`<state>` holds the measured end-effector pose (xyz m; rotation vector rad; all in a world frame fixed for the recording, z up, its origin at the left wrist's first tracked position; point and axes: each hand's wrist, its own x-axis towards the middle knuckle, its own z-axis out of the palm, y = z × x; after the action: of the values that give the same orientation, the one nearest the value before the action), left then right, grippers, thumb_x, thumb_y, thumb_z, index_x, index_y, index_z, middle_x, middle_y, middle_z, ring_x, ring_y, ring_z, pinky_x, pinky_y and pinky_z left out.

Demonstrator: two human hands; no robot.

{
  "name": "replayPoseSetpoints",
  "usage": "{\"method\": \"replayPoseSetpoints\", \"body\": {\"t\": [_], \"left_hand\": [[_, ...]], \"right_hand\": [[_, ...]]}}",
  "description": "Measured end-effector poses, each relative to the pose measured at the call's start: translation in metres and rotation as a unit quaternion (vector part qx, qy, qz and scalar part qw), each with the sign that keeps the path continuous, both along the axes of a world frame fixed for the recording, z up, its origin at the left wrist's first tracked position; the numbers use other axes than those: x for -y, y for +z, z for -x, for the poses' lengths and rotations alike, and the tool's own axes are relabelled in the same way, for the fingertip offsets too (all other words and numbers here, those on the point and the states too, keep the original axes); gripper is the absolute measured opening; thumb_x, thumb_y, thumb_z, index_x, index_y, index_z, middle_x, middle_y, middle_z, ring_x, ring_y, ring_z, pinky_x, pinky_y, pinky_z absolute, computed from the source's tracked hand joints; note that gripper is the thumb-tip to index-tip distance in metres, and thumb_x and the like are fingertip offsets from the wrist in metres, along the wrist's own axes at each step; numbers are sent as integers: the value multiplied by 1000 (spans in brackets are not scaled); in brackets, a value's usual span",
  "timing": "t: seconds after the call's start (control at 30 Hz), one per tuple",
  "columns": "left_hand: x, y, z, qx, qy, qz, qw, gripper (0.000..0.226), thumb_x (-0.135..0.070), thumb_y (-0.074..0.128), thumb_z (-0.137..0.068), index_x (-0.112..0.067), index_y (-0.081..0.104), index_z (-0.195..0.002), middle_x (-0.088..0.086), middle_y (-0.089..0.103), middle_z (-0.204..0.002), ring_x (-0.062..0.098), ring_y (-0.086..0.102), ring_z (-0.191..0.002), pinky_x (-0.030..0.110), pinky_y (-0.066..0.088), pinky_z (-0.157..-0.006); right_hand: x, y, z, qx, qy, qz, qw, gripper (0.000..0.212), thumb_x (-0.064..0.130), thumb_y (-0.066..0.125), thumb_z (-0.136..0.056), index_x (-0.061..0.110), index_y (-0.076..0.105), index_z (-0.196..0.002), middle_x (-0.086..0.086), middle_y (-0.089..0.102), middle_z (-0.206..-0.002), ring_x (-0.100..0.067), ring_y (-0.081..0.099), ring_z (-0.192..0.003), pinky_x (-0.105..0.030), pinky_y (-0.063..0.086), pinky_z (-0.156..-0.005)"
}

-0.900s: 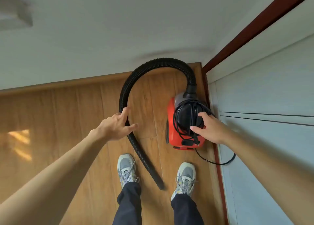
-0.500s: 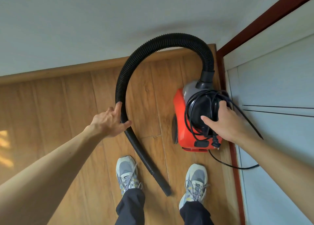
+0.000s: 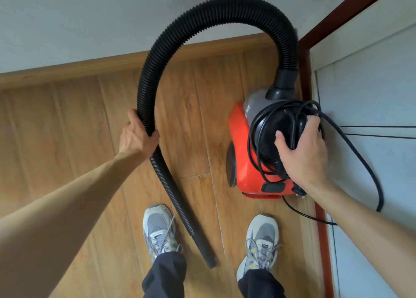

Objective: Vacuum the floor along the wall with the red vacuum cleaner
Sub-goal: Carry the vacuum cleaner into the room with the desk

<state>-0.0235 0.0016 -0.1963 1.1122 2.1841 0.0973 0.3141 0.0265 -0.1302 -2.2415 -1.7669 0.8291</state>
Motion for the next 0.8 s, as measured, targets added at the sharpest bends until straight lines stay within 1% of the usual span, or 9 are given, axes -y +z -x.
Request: {"method": "replayPoseSetpoints", "body": {"t": [0.07,0.13,0.23,0.33,0.4,0.47,0.57,0.73,0.8], "left_hand": [[-1,-3,-3,-2,29,-45,999,39,-14,61,-91,-8,32,-117,14,54,-93,32,52,-71,37,41,-58],[3,-3,-7,12,55,-87,995,35,-12,58,-91,-10,32,-115,6,53,-83,24,50,-61,32,39,-50],[13,4,-13,37,75,-129,988,32,-15,56,-94,-14,33,-116,-4,50,-75,13,52,-57,23,37,-44],[25,16,-16,52,77,-149,984,35,-23,56,-96,-20,33,-122,-3,55,-79,23,58,-64,35,49,-57],[32,25,-15,54,83,-160,982,37,-29,56,-96,-26,33,-126,-6,56,-80,28,60,-68,43,55,-64],[38,37,-14,32,74,-163,983,41,-36,54,-96,-32,32,-130,-4,58,-82,32,61,-71,49,56,-68],[44,57,-11,20,71,-165,984,46,-41,54,-95,-35,31,-134,0,62,-89,33,63,-76,50,57,-71],[56,98,-5,35,94,-172,980,45,-39,55,-95,-33,32,-134,1,62,-83,36,64,-73,50,57,-73],[62,118,-3,43,96,-174,979,46,-39,56,-95,-32,31,-134,3,64,-83,36,64,-73,50,58,-74]], "right_hand": [[1,1,2,-21,-8,-3,1000,43,31,61,-95,5,40,-122,-10,61,-114,-34,60,-101,-44,49,-78],[2,3,6,-51,-30,10,998,44,31,58,-98,6,38,-127,-15,64,-113,-33,66,-97,-50,56,-78],[3,4,9,-105,-78,45,990,35,36,51,-101,20,35,-127,-16,67,-85,-17,67,-48,-31,56,-42],[4,3,12,-99,-97,26,990,35,40,48,-101,24,36,-129,-11,62,-81,-13,62,-40,-19,44,-33],[5,4,14,-95,-101,11,990,37,42,48,-101,24,36,-132,-8,62,-78,-15,61,-40,-23,46,-35],[5,6,17,-93,-104,4,990,43,48,48,-99,25,37,-134,-8,64,-85,-21,64,-46,-40,58,-50],[11,17,19,-96,-91,-2,991,52,58,46,-94,26,39,-135,-14,66,-111,-46,67,-82,-61,56,-77],[21,60,20,-86,-58,-9,995,49,55,47,-95,27,38,-135,-15,65,-113,-49,65,-85,-63,54,-77],[22,80,25,-89,-59,-11,994,49,55,48,-95,28,37,-135,-12,65,-106,-46,65,-83,-62,54,-75]]}}
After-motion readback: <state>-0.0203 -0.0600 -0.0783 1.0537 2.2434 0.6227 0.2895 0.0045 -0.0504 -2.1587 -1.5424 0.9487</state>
